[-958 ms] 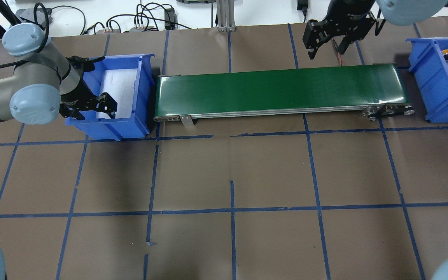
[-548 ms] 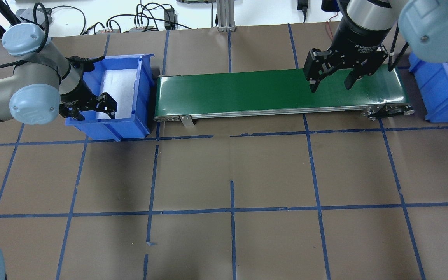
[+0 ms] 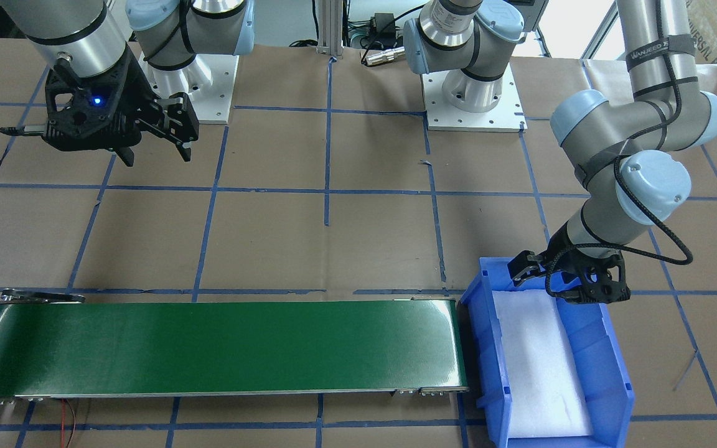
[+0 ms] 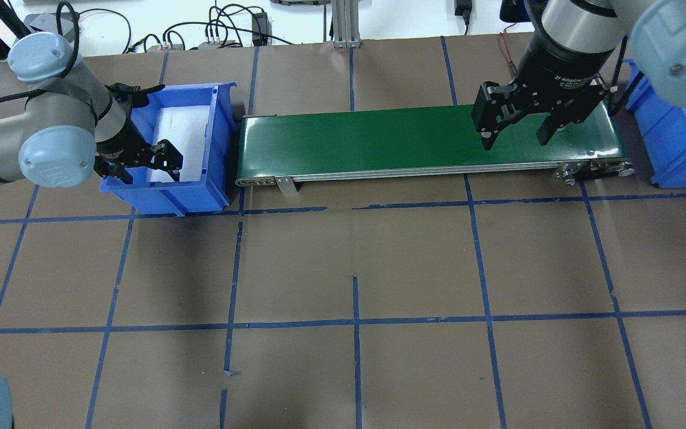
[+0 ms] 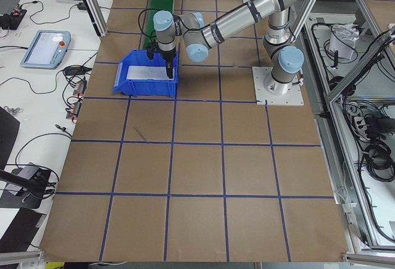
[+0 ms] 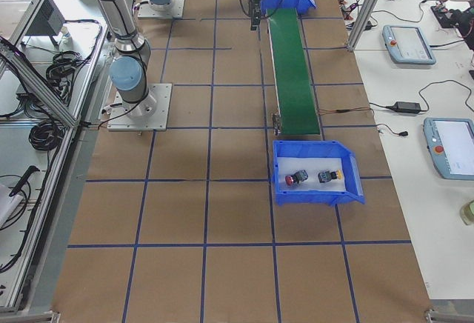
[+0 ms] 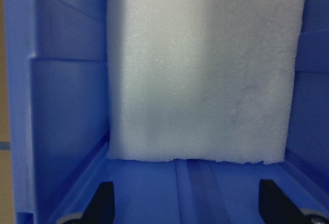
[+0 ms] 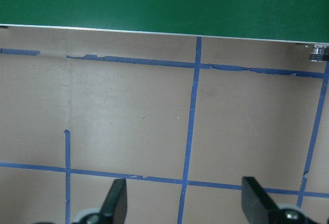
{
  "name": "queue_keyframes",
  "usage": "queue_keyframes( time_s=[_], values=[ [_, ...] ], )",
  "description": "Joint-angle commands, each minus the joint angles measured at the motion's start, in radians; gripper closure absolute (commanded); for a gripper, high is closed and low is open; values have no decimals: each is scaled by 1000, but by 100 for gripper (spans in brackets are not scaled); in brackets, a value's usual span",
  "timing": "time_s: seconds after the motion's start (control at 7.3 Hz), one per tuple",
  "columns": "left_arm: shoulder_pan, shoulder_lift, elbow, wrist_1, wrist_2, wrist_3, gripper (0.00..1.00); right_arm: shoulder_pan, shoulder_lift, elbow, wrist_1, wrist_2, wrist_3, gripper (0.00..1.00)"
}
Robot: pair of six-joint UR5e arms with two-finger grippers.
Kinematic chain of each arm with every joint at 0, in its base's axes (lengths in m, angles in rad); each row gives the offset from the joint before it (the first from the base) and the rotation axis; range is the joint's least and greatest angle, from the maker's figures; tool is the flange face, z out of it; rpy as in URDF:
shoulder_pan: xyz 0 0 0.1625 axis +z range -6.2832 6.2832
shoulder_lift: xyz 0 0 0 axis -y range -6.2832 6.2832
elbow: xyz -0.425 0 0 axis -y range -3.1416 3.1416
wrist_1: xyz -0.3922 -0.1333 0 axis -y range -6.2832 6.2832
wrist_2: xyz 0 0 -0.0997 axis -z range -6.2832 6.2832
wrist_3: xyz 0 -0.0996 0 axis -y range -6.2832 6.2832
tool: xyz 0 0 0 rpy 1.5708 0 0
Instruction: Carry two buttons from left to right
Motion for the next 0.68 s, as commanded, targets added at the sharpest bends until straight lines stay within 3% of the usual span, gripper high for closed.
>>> queue_keyframes(
  time_s=[0.0, 0.55],
  values=[
    [-2, -5, -7, -1, -1, 4, 0, 0, -1, 0, 3, -2, 1, 18],
    [-22, 13, -28, -4, 1, 4, 0, 0, -2, 17, -2, -13, 1, 17]
  ],
)
